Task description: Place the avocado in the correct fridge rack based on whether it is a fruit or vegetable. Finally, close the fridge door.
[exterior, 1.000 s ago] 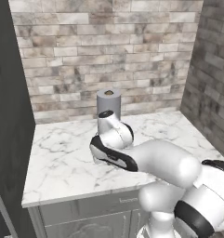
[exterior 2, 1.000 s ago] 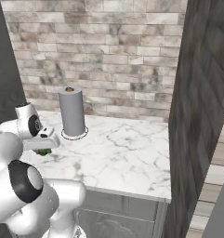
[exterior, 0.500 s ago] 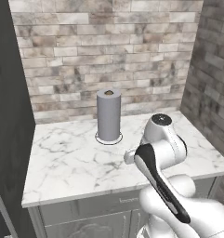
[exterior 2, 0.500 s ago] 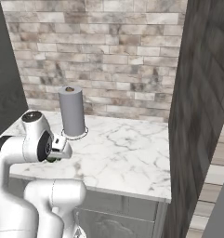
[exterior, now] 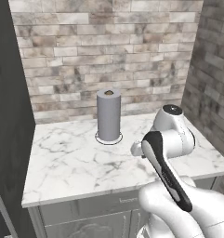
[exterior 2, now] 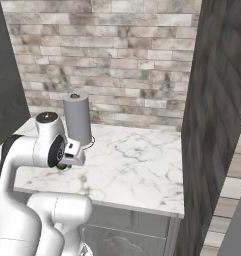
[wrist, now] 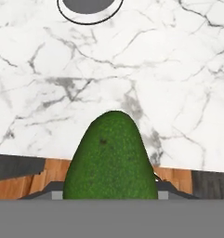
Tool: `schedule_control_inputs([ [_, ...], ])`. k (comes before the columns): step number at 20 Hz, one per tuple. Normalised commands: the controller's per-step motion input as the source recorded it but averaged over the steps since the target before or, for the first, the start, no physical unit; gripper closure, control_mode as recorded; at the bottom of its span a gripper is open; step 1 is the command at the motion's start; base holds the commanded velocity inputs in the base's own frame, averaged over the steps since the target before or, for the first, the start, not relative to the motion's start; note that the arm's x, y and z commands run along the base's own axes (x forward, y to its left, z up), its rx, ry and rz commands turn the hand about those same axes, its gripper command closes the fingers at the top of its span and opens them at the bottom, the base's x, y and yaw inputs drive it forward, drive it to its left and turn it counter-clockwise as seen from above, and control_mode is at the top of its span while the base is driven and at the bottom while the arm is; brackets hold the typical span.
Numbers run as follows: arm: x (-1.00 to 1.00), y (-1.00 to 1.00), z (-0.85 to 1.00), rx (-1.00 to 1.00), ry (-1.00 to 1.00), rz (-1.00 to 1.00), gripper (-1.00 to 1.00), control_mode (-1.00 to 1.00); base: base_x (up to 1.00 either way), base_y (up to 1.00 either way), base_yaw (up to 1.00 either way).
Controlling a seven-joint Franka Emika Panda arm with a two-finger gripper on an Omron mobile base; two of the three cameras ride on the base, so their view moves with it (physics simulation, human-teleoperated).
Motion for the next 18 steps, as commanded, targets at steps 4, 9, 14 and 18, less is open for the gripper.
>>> schedule_control_inputs([
  [4, 0.13, 0.00, 0.00, 0.00, 0.05, 0.00, 1.00, -1.00, 0.00, 0.00, 0.00],
  [9, -0.23, 0.00, 0.01, 0.00, -0.02, 0.00, 1.00, 1.00, -0.58, 0.00, 0.00],
  [14, 0.00, 0.00, 0.00, 0.00, 0.00, 0.00, 1.00, 1.00, -1.00, 0.00, 0.00],
  [18, 0.00, 0.00, 0.00, 0.00, 0.00, 0.00, 1.00, 1.00, -1.00, 0.04, 0.00],
])
